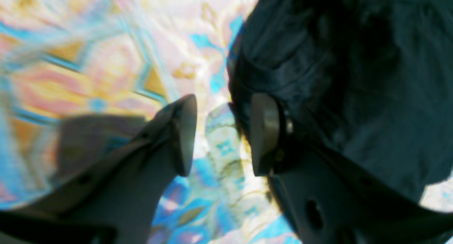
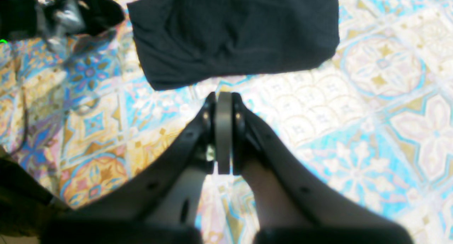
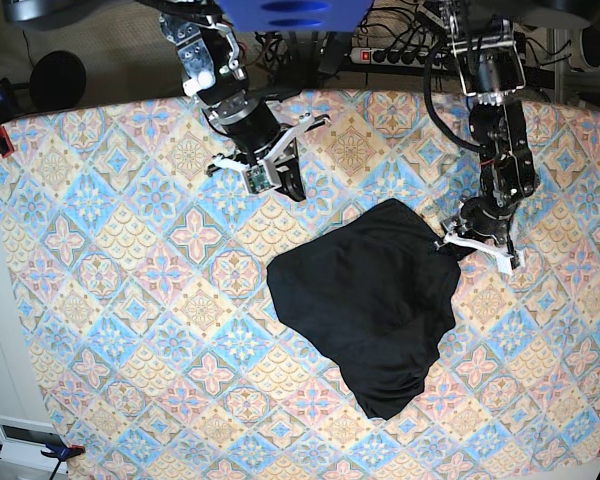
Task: Layout the t-shirt on the table in an organized manner, then fold the t-shirt properly
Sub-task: 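Reach the left gripper to the black t-shirt and grasp its edge, then lift the shirt edge with the left gripper and release it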
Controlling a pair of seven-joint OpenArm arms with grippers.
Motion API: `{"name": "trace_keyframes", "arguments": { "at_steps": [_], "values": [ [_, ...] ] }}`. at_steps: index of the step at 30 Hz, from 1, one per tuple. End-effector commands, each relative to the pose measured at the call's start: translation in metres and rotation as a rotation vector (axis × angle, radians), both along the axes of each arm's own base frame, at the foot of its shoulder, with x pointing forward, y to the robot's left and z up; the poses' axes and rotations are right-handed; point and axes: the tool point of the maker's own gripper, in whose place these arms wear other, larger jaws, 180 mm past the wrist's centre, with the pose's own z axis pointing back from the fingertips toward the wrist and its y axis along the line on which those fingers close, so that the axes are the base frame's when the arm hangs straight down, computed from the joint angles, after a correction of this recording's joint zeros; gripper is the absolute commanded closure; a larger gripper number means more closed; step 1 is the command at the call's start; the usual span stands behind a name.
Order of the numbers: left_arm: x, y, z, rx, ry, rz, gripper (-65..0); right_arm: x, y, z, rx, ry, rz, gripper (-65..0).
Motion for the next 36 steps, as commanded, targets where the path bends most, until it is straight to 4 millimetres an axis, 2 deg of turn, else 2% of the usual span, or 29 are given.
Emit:
{"name": "trace_keyframes", "arguments": {
  "at_steps": [1, 4, 7, 10, 12, 13, 15, 16, 19, 22, 24, 27, 31, 34, 36],
  "values": [
    [0.016, 0.006, 0.012, -0.006, -0.045, 0.018, -24.5, 0.005, 0.002, 0.014, 0.026, -0.047, -0.004, 0.0],
    [0.023, 0.002, -0.002, -0.073, -0.008, 0.037, -24.5, 0.005, 0.002, 0.014, 0.026, -0.047, -0.004, 0.0],
    [0.029, -0.011, -0.005, -0.110, -0.005, 0.033, -24.5, 0.004, 0.002, 0.013, 0.026, -0.044, -0.003, 0.0],
    [0.031, -0.034, -0.006, -0.128, -0.006, -0.028, -24.0, 0.004, 0.002, 0.013, 0.026, -0.044, -0.002, 0.0],
    [0.033, -0.060, -0.005, -0.118, -0.024, -0.140, -19.2, 0.004, 0.002, 0.013, 0.026, -0.044, -0.002, 0.0],
    [0.033, -0.069, -0.001, -0.108, -0.040, -0.194, -14.3, 0.004, 0.002, 0.013, 0.026, -0.044, -0.002, 0.0],
    [0.034, -0.081, 0.013, -0.096, -0.091, -0.254, -1.2, 0.004, 0.002, 0.013, 0.025, -0.042, -0.002, 0.0],
    [0.031, -0.083, 0.020, -0.088, -0.114, -0.262, 0.0, 0.004, 0.002, 0.013, 0.025, -0.042, -0.002, 0.0],
    [0.027, -0.089, 0.055, -0.051, -0.216, -0.297, -0.5, 0.004, 0.002, 0.013, 0.025, -0.043, -0.003, 0.0],
    [0.017, -0.103, 0.111, -0.002, -0.367, -0.350, 0.0, 0.006, -0.001, 0.014, 0.024, -0.050, -0.010, 0.0],
    [0.006, -0.110, 0.142, 0.025, -0.447, -0.378, 0.0, 0.006, -0.004, 0.015, 0.017, -0.055, -0.010, 0.0],
    [-0.016, -0.114, 0.169, 0.068, -0.512, -0.415, 0.0, 0.007, -0.012, 0.012, -0.008, -0.060, -0.011, 0.0],
    [-0.042, -0.109, 0.156, 0.026, -0.462, -0.441, 0.0, 0.006, -0.022, 0.008, -0.048, -0.061, 0.002, 0.0],
    [-0.071, -0.086, 0.132, -0.012, -0.363, -0.411, 0.0, 0.004, -0.026, 0.005, -0.070, -0.062, 0.015, 0.0],
    [-0.086, -0.062, 0.119, -0.005, -0.310, -0.354, 0.0, 0.003, -0.027, 0.004, -0.076, -0.060, 0.021, 0.0]
  ]
}}
